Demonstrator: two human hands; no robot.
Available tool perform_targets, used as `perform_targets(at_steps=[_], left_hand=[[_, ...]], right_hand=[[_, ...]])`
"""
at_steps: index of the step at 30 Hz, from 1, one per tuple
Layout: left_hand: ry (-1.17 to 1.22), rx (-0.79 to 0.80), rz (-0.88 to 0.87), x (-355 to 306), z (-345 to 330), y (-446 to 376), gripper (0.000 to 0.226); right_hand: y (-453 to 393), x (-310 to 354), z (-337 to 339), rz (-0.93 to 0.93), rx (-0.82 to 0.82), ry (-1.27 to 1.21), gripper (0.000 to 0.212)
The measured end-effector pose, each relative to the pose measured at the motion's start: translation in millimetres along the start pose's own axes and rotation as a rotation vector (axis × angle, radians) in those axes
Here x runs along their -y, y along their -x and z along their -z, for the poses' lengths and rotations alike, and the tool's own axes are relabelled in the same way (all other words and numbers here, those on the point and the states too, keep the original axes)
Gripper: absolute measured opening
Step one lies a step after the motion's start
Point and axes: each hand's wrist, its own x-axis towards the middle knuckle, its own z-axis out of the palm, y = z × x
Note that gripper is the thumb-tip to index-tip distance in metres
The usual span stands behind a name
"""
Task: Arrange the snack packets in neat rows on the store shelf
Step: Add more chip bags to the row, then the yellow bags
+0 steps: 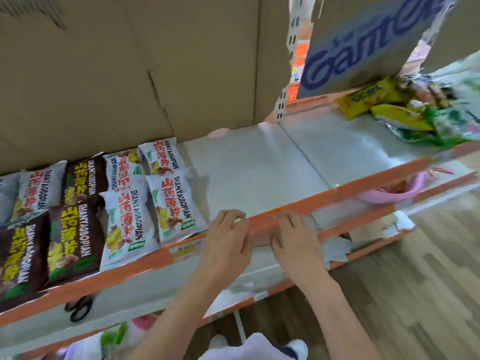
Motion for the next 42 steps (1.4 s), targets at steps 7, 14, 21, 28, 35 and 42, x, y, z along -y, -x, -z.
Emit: perform_targets(at_steps=[7, 14, 21, 28, 35, 42], left_hand=[[0.024, 0.187, -0.124, -87.6, -66.7, -58.9, 0.032], [0.15, 0.26, -0.225, -168.9, -113.2, -96.8, 0.019], [0.211, 0.275, -0.307, -202.6, -150.7, -163.7, 0.02], [0.271, 0.254, -0.353, -237.2, -181.4, -246.9, 0.02], [0.246, 0.218, -0.237, -246.3, -212.1, -298.8, 0.024], [0.166, -0.05, -0.071, -268.4, -248.1, -352.3, 0.013]], right_hand=[[29.2, -110.0, 54.2, -0.22, -0.149, 0.013, 0.024], [44.5, -191.6, 72.6, -0.453, -0.313, -0.072, 0.024], [16.0, -245.5, 90.1, -0.535, -0.368, -0.103, 0.037], [-34.9, -303.6, 128.8, -0.589, -0.384, -0.059, 0.021], [-83.8, -352.0, 143.3, -0.55, -0.314, -0.142, 0.034], [-143.7, -420.9, 171.8, -0.341, -0.255, -0.156, 0.034]])
